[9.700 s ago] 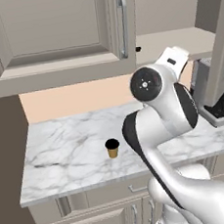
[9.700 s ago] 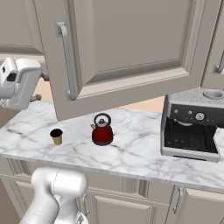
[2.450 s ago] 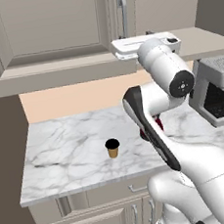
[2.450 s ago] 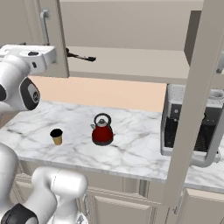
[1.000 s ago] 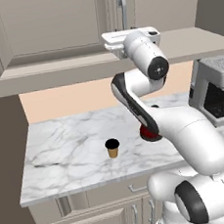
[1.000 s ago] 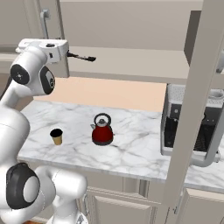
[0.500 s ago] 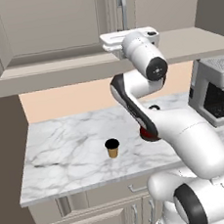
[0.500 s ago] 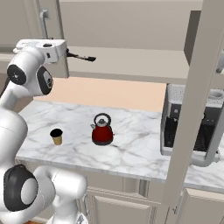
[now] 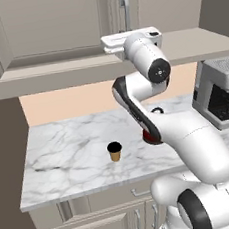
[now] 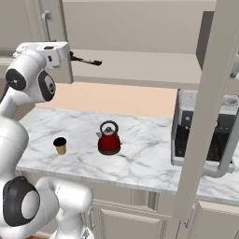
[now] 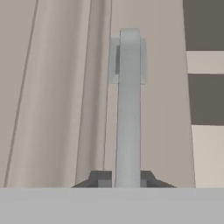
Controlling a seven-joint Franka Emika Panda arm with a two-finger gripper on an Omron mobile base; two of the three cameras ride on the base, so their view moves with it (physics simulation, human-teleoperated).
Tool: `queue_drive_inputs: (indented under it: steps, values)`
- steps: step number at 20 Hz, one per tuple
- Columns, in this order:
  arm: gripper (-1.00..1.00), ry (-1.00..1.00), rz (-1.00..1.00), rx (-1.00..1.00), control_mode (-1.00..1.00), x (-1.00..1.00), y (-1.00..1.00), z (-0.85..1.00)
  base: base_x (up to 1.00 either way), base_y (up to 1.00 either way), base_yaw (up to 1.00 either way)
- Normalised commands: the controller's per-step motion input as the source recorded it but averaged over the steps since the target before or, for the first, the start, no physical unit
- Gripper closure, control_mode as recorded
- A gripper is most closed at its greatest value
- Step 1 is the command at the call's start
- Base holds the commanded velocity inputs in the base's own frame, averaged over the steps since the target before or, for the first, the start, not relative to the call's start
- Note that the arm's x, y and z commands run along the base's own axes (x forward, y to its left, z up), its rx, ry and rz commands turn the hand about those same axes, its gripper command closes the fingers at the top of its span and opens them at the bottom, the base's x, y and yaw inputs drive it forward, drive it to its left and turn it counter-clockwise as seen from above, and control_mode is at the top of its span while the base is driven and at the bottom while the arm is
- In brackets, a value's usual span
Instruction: Pick the pan from the cabinet and place it on the stove. Then turn on the stove burner for the pan.
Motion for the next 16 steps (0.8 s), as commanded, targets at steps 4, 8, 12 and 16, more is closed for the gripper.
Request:
queue_drive_inputs:
  steps: [4, 8, 12, 16]
  values:
    - [1.0, -0.01, 0.0, 0.0, -1.0, -0.71, 0.29, 0.0, 0.0, 0.0, 0.0]
    - [1.0, -0.01, 0.01, 0.0, -1.0, -0.93, 0.43, 0.01, 0.0, 0.0, 0.0]
    - [1.0, 0.0, 0.03, 0.0, -1.0, -0.91, 0.5, 0.04, 0.0, 0.0, 0.0]
    - [1.0, 0.0, 0.06, 0.0, -1.0, -0.91, 0.53, 0.02, 0.0, 0.0, 0.0]
